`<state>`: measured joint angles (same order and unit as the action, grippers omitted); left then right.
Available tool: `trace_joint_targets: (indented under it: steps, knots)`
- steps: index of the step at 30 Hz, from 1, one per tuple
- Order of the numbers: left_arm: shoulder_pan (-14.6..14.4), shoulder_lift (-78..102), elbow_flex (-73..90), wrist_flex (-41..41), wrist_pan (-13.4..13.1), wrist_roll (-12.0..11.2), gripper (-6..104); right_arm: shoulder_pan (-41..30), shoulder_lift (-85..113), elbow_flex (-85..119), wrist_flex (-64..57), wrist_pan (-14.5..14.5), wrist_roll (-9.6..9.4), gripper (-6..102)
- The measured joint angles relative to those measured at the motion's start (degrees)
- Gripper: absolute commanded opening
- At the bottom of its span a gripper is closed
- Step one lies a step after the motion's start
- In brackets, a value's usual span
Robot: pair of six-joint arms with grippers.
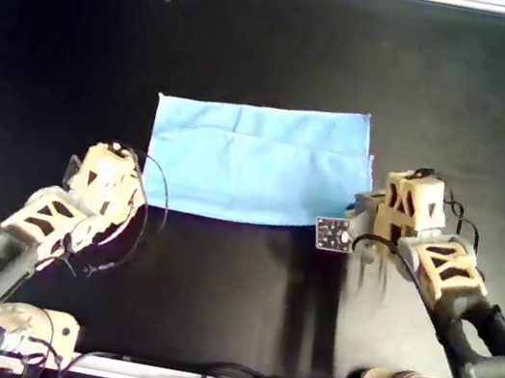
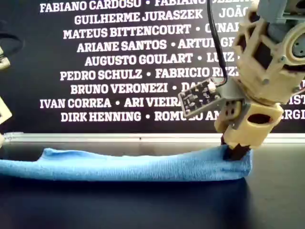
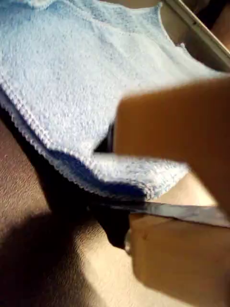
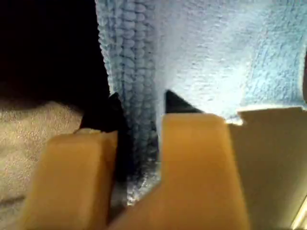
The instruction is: Fold a cloth
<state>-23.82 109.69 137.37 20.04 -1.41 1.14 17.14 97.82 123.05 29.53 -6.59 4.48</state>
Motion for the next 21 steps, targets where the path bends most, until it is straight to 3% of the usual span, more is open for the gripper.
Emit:
trace_joint_targets:
  steps: [3,8,21]
  knots:
    - [0.0,2.4,0.3,0.0,0.0,0.0,62,0.3,1.2,0.0,0.0,0.0,0.00,52]
    - [0.0,12.1,4.5,1.9,-0.4,0.4,63,0.2,6.6,4.0,0.0,0.0,0.00,53]
    - [0.0,55.0,21.0,10.5,-1.0,0.4,63,-0.3,34.1,26.5,0.0,0.2,-0.18,54]
